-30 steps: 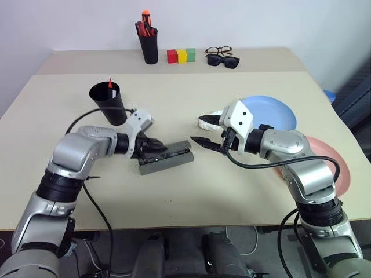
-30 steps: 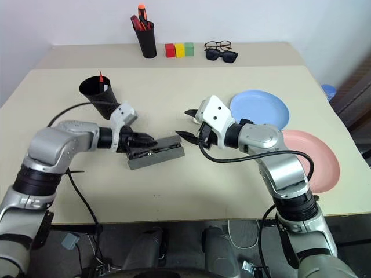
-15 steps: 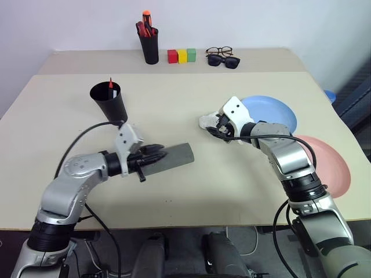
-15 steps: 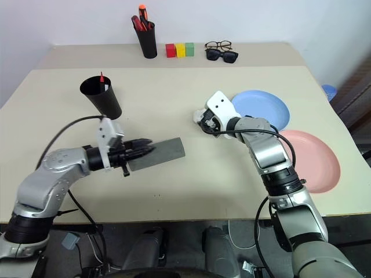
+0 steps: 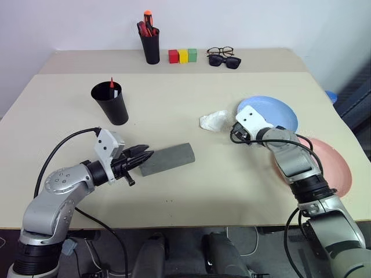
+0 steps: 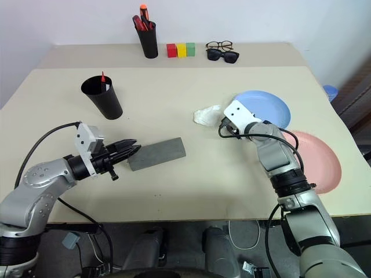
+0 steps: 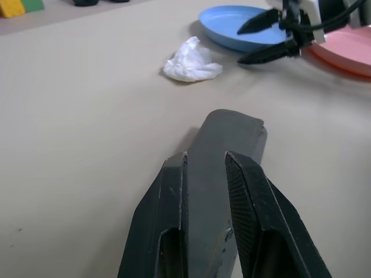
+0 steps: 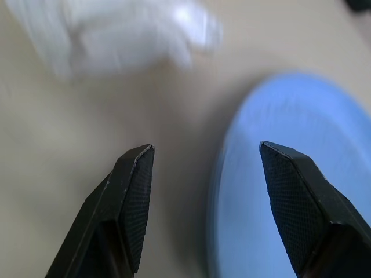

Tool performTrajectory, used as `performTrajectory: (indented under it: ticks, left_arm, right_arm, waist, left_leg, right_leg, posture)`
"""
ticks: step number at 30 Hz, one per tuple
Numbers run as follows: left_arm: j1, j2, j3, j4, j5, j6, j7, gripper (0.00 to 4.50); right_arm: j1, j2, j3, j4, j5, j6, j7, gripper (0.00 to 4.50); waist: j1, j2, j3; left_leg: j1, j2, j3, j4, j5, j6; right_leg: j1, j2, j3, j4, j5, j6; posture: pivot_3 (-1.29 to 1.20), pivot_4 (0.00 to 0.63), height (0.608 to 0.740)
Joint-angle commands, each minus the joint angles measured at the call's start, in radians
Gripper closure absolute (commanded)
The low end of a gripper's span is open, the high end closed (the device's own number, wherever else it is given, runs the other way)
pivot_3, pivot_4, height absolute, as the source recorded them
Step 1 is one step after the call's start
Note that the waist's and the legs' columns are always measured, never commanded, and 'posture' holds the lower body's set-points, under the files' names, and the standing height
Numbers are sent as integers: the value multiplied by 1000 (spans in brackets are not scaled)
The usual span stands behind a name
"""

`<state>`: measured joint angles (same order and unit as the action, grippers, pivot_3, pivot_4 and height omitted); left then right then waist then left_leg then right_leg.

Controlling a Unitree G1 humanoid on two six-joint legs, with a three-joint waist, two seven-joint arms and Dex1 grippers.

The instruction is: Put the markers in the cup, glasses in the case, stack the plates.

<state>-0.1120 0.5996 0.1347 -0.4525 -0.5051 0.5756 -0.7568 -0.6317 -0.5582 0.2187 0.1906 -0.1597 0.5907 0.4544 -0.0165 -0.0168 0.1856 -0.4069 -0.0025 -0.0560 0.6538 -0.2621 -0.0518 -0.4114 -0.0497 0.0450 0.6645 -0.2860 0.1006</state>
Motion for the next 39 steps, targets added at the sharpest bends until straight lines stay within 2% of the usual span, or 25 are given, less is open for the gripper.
performTrajectory:
  ticks: [1,3,7,8,15,18,20,24,26,30,32,35,38,39]
  left_arm:
    - [-27,-5,-8,-9,-9,-23,1,3516]
    - [-43,-13,-20,4,-10,-26,-5,3524]
    - [-63,-27,-42,14,-13,-28,-11,3524]
    - [-68,-31,-48,15,-12,-29,-10,3524]
    - [-81,-40,-77,21,-10,-36,-13,3524]
    - [-95,-33,-77,45,-4,-45,-23,3524]
    - [-110,-28,-73,81,11,-65,-28,3524]
    - [-160,-13,-94,192,89,-143,-37,3524]
    - [-189,-15,-107,230,85,-171,-77,3524]
    - [-251,-30,-146,309,89,-205,-141,3524]
    - [-277,-35,-171,353,114,-233,-163,3524]
    - [-307,-52,-202,400,134,-267,-191,3524]
    - [-323,-60,-206,427,147,-290,-200,3524]
    - [-326,-62,-203,432,148,-293,-199,3524]
  right_arm:
    - [17,-10,-37,-28,-11,20,-12,1822]
    - [23,-8,-46,-44,-6,25,-16,2429]
    - [37,-8,-54,-62,-9,11,-19,4398]
    - [41,-11,-52,-67,-15,-1,-21,4458]
    - [71,-48,-33,-125,-87,-162,-51,4458]
    - [104,-109,-72,-225,-82,-212,-6,4458]
    - [158,-156,-142,-319,-25,-195,51,4458]
    - [351,-255,-349,-526,92,-138,174,4458]
    - [509,-293,-490,-627,124,-88,232,4458]
    - [779,-275,-708,-799,178,5,307,4458]
    - [861,-253,-764,-856,196,28,318,4458]
    - [954,-234,-772,-889,190,55,316,4458]
    - [997,-242,-747,-890,185,57,320,3582]
    - [992,-242,-743,-891,191,59,315,3039]
  waist:
    - [0,0,0]
    - [1,0,0]
    - [0,0,0]
    - [0,0,0]
    - [-2,0,0]
    - [0,0,0]
    - [3,0,0]
    - [16,0,0]
    - [21,1,0]
    - [28,2,-1]
    - [25,2,-1]
    - [4,2,-1]
    - [-1,2,-1]
    - [-2,2,-1]
  left_leg:
    - [0,0,0,0,0,0]
    - [0,0,0,0,0,0]
    - [0,0,0,0,0,0]
    - [0,0,0,0,0,0]
    - [0,0,0,0,0,0]
    - [0,0,0,0,0,0]
    - [0,0,0,0,0,0]
    - [-1,-1,-1,0,0,0]
    - [0,-1,-1,0,-1,1]
    - [0,0,0,1,-1,1]
    - [2,0,0,1,-1,1]
    - [6,0,2,1,-1,1]
    - [14,0,3,-3,-1,2]
    - [16,0,3,-4,-1,2]
  right_leg:
    - [0,0,0,0,0,0]
    - [0,0,0,0,0,0]
    - [0,0,0,0,0,0]
    - [0,0,0,0,0,0]
    - [0,1,0,0,0,0]
    - [0,1,0,0,0,0]
    - [0,0,0,0,0,0]
    - [3,0,-2,-2,0,0]
    - [4,0,-2,-3,0,0]
    - [5,1,-2,-4,0,0]
    - [6,2,-2,-3,0,0]
    - [8,2,0,-2,0,0]
    - [15,3,1,-3,-1,0]
    - [16,3,1,-4,-1,0]
  posture:
    - [0,150,740]
    - [0,150,740]
    - [0,150,740]
    - [0,150,740]
    - [0,150,740]
    - [0,150,740]
    - [0,150,740]
    - [0,150,740]
    - [0,150,740]
    - [0,150,740]
    - [0,150,740]
    - [0,150,740]
    - [0,150,740]
    - [0,150,740]
